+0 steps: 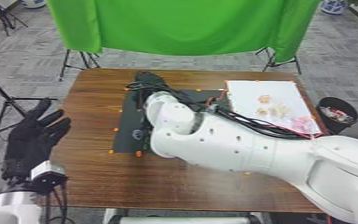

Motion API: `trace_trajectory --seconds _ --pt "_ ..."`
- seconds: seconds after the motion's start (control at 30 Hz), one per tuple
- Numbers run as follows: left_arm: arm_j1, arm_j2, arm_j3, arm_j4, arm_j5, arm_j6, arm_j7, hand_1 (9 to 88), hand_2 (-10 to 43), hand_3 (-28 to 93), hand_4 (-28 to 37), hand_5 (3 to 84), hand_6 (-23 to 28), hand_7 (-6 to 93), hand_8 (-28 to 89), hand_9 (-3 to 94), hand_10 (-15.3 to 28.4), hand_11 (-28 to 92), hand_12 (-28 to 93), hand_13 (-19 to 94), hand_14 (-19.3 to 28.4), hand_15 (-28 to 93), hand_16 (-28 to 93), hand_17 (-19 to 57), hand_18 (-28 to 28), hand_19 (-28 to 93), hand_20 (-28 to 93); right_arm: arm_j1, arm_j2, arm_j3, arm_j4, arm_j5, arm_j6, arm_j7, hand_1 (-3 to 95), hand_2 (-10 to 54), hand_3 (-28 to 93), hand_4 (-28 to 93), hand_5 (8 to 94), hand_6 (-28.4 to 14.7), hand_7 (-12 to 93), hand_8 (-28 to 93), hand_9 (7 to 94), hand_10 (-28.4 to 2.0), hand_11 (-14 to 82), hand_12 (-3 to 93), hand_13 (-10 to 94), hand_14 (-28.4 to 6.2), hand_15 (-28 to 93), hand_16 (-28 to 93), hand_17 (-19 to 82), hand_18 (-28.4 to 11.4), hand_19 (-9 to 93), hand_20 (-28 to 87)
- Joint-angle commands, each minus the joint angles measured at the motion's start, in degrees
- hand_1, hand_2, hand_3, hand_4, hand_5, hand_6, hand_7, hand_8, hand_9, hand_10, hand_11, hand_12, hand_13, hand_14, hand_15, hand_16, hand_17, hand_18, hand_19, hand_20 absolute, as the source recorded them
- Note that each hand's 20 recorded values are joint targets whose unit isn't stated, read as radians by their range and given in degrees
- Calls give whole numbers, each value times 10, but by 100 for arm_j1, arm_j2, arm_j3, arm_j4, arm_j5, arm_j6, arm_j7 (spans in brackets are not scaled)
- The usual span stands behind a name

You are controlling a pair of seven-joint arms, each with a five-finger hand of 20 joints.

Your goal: Arrange flowers

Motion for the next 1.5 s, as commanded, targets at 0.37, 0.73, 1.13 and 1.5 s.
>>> trace_trajectory --seconds 0.37,0.73,1.13,1.5 --pt "-238 180 143 43 22 -149 48 302 72 649 -204 360 91 101 -78 318 191 286 106 208 261 564 -123 -71 261 529 51 -289 -23 609 149 593 -578 106 570 -92 704 -282 690 35 299 -4 845 -54 37 259 816 -28 531 194 522 -106 932 190" --pt "-359 61 159 56 147 -204 -94 302 74 647 -205 361 91 102 -79 318 191 287 108 207 260 564 -124 -71 259 528 50 -241 -123 536 260 628 -694 190 555 -80 688 -283 661 27 304 -15 805 -60 58 239 806 -30 543 177 514 -105 932 191" --pt "-379 1 156 73 177 -241 -136 302 75 647 -204 362 92 103 -80 318 192 289 107 206 260 566 -125 -72 258 527 50 -327 -177 648 308 713 -917 256 514 -72 683 -283 633 19 302 -24 759 -67 116 186 791 -35 560 159 507 -105 932 191" --pt "-140 -297 -103 29 314 -290 -456 302 75 648 -205 364 93 103 -80 318 192 289 106 205 260 566 -126 -72 256 525 52 -247 74 661 -26 945 -680 -49 432 -57 730 -283 594 6 256 -55 694 -91 161 137 776 -47 567 150 497 -116 932 196"
